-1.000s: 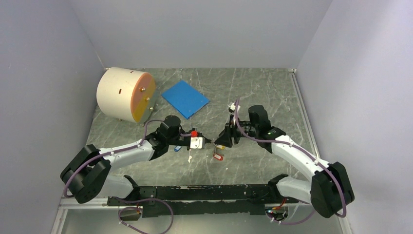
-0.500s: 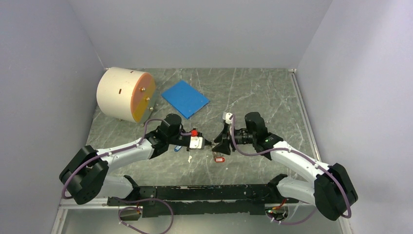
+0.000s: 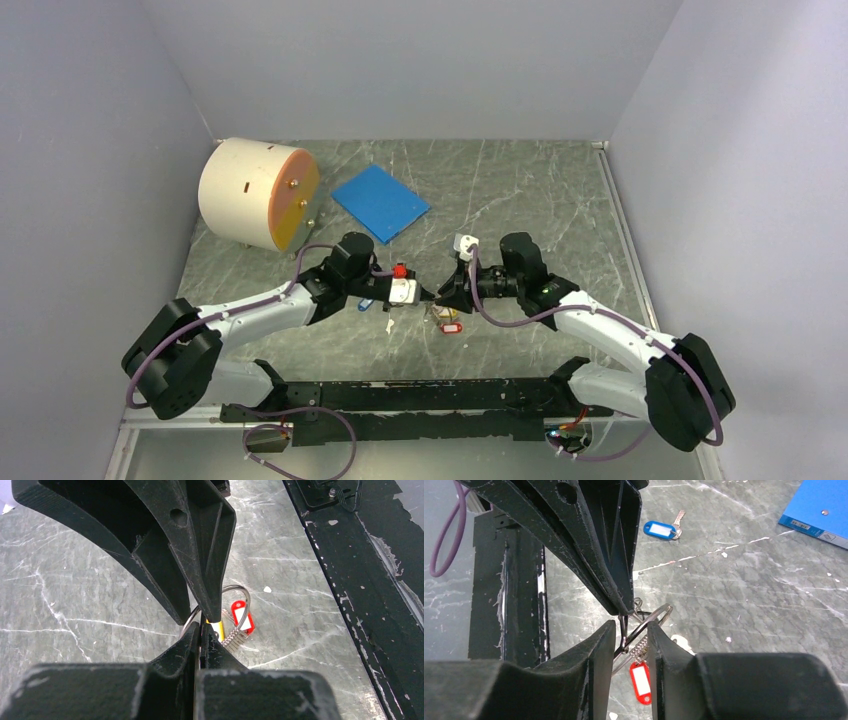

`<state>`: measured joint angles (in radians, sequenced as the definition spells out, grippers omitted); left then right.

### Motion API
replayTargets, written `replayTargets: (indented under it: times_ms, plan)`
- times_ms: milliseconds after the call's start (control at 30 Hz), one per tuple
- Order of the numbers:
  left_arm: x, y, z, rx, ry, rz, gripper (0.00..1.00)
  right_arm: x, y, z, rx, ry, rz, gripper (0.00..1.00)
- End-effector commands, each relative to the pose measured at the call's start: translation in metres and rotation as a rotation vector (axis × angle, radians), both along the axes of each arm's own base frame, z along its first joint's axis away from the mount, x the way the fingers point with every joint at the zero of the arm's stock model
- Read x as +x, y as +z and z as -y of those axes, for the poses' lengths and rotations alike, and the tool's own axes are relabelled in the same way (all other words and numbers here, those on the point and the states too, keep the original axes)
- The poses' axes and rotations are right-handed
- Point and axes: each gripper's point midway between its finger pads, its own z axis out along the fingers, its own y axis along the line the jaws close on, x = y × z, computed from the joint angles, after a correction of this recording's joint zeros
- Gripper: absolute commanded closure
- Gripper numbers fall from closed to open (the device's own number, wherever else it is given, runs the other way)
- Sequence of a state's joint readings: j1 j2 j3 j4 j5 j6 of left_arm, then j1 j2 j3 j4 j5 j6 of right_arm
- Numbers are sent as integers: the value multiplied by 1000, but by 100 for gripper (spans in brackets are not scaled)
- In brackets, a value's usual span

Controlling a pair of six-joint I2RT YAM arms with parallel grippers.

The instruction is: Remove the keys from the keyring

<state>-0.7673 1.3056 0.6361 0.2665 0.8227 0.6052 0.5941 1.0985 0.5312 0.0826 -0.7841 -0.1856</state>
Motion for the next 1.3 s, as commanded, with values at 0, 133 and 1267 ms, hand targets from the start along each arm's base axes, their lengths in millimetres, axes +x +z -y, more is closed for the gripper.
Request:
replayTargets:
  times_ms: [0, 133, 1267]
  plan:
    - [-2, 39, 8, -81, -35, 42, 97, 7, 7, -3, 15, -2, 92, 71]
    - [-2, 39, 10, -84, -39, 25, 98, 4, 9, -4, 17, 12, 99, 79]
    - [21, 52, 2, -198, 129, 145, 98, 39, 61, 27, 343, -563, -308, 40]
